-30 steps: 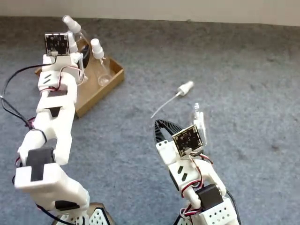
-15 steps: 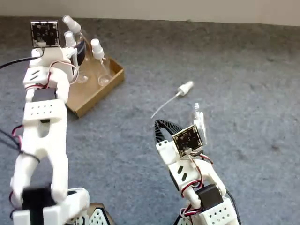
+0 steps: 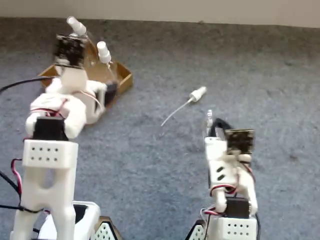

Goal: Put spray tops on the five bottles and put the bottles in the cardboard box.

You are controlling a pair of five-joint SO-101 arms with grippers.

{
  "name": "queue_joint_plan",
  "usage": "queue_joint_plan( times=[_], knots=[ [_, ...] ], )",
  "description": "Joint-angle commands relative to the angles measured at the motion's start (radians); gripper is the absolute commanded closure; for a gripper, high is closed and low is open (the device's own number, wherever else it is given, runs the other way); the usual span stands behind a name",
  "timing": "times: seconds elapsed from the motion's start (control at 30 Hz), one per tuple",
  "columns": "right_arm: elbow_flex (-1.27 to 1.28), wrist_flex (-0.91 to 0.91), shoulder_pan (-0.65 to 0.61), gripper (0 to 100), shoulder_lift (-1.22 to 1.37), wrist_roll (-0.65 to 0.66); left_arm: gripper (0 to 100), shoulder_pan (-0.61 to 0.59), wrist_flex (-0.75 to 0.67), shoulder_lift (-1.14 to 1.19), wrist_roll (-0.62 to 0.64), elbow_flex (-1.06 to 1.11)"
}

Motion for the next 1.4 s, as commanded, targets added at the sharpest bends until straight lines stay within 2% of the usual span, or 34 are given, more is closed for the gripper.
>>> queue_joint_plan(
  times=[0.0, 0.27, 0.5, 0.6, 0.77, 0.93, 1.17, 1.37],
  knots=[
    [-0.116, 0.087, 0.188, 98.9, -0.012, 0.006, 72, 0.127, 0.153, -0.079, -0.002, -0.018],
    [-0.077, 0.122, 0.541, 99.2, -0.012, 0.006, 72, 0.318, 0.229, -0.082, 0.0, -0.018],
    [0.035, 0.122, 0.754, 99.3, -0.012, 0.006, 72, 0.512, 0.227, -0.079, 0.003, -0.019],
    [0.104, 0.119, 0.834, 99.3, -0.012, 0.006, 72, 0.567, 0.229, -0.051, 0.057, -0.045],
    [0.165, 0.173, 0.897, 99.3, -0.012, -0.002, 72, 0.638, 0.315, 0.13, 0.127, -0.223],
    [0.163, 0.282, 0.905, 99.3, -0.012, -0.002, 72, 0.736, 0.39, 0.344, 0.19, -0.437],
    [0.163, 0.446, 0.906, 99.3, -0.012, 0.003, 72, 0.746, 0.442, 0.59, 0.198, -0.621],
    [0.163, 0.466, 0.908, 99.3, -0.012, 0.005, 72, 0.751, 0.43, 0.727, 0.199, -0.708]
  ],
)
